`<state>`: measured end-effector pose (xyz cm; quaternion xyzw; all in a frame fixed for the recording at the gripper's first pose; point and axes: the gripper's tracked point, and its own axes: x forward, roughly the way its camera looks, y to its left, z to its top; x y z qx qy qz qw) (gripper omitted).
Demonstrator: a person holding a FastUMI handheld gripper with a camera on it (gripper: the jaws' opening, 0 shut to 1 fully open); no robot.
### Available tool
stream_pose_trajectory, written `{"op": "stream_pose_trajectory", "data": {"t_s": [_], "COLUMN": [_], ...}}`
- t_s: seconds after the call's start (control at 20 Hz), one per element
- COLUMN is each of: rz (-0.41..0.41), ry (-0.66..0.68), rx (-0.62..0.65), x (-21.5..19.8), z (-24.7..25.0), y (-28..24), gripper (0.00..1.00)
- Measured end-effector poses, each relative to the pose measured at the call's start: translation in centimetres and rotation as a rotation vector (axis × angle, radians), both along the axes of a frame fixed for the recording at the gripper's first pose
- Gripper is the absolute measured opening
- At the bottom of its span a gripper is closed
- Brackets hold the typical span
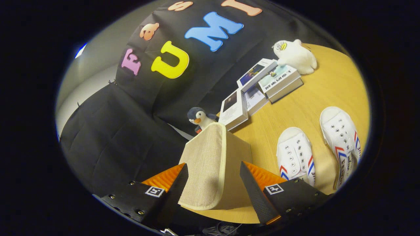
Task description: Open the storage box then place both shoes into the box .Put the left shoe in first, then the right shoe, with the right side of both shoes facing outward in a uniform manner.
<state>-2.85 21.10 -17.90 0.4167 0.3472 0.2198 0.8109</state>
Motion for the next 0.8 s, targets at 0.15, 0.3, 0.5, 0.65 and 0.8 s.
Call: {"op": "stream_pose_trajectory", "data": {"t_s": [0.15, 0.3, 0.5, 0.65, 0.8], "rz": [0.037, 0.059, 0.064, 0.064, 0.095], "ry": [0.092, 0.156, 0.2, 0.196, 0.176], "rx": [0.064, 0.135, 0.172, 0.167, 0.128], "x": [-0.8, -1.6, -1.5, -1.0, -1.1], "z": [-1.4, -1.7, -1.7, -1.2, -0.4], "y": [1.4, 2.8, 3.7, 3.1, 3.4], "gripper": [0.96, 0.94, 0.51, 0.42, 0.05]}}
